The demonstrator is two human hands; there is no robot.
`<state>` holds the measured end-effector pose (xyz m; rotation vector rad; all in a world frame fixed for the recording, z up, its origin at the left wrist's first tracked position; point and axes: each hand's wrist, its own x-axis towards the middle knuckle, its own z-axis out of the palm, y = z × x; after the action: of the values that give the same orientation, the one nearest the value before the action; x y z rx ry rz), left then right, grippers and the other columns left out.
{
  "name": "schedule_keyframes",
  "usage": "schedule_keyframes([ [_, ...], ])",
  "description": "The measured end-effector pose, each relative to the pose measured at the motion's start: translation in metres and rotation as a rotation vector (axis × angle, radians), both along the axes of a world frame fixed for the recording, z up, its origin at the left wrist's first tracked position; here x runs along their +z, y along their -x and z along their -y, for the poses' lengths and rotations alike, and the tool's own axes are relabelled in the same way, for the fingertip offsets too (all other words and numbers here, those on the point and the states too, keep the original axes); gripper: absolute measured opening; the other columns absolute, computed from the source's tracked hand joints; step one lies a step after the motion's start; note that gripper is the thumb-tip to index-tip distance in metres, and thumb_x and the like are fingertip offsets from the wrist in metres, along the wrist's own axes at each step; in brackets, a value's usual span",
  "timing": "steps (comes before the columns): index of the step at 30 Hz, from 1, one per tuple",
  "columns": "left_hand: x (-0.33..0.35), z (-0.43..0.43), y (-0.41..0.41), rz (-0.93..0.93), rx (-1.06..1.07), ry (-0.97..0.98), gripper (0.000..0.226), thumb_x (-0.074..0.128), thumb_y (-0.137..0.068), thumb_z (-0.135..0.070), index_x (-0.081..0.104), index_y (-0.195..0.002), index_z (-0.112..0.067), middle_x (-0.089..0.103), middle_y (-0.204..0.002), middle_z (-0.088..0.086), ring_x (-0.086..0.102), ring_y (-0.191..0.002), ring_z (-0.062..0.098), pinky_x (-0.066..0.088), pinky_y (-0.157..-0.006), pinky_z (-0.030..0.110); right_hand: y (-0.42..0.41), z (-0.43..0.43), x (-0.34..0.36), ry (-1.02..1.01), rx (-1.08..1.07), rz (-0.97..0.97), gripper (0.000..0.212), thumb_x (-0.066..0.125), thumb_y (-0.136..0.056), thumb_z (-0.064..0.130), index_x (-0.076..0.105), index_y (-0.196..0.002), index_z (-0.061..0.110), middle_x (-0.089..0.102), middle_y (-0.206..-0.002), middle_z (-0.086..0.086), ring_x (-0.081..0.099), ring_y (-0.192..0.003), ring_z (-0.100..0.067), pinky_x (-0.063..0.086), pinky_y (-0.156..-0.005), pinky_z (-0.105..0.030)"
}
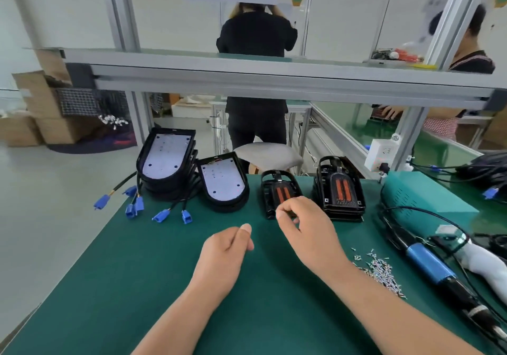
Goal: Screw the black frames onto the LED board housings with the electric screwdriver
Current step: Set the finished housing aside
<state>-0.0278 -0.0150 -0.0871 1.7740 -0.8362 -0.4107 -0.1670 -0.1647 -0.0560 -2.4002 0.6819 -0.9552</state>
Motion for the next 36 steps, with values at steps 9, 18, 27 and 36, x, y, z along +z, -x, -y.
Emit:
schedule_keyframes([
  [9, -0.002, 0.001, -0.002, -0.071, 0.02, 0.041, 0.056, 0.042, -0.085, -0.075, 0.065, -0.076, -0.025, 0.04, -0.06, -0.007, 0.032, -0.054, 0.015, 0.029, -0.048, 0.027, -0.113, 0.032, 0.011, -0.051, -0.039, -0.069, 0.013, 0.058, -0.103, 0.028, 0.063, -0.1, 0.017, 0.068, -0.094, 0.003, 0.061, -0.085, -0.019, 0.047, -0.077, -0.04],
  [18, 0.0, -0.001, 0.0, -0.114, 0.039, 0.021, 0.053, 0.04, -0.084, -0.074, 0.063, -0.076, -0.026, 0.038, -0.058, -0.008, 0.031, -0.054, 0.013, 0.03, -0.054, 0.032, -0.164, 0.063, 0.015, -0.053, -0.107, -0.246, 0.024, 0.065, -0.096, 0.026, 0.06, -0.099, 0.003, 0.069, -0.096, -0.017, 0.062, -0.093, -0.04, 0.042, -0.066, -0.043],
  [27, 0.002, -0.001, -0.003, -0.155, 0.08, 0.101, 0.047, 0.045, -0.088, -0.066, 0.062, -0.078, -0.023, 0.037, -0.058, -0.008, 0.029, -0.054, 0.013, 0.028, -0.051, 0.029, -0.14, 0.059, 0.012, -0.01, -0.114, -0.047, 0.012, 0.058, -0.096, 0.012, 0.056, -0.092, 0.001, 0.063, -0.08, -0.016, 0.055, -0.078, -0.039, 0.037, -0.066, -0.046],
  [36, 0.007, 0.0, -0.005, -0.306, 0.049, 0.243, 0.059, 0.065, -0.072, -0.085, 0.069, -0.102, -0.035, 0.055, -0.071, -0.011, 0.046, -0.062, 0.006, 0.041, -0.061, 0.029, -0.086, 0.013, 0.005, -0.397, -0.034, 0.268, 0.006, 0.054, -0.108, 0.017, 0.056, -0.102, 0.019, 0.069, -0.092, -0.007, 0.061, -0.05, -0.018, 0.05, -0.045, -0.032],
])
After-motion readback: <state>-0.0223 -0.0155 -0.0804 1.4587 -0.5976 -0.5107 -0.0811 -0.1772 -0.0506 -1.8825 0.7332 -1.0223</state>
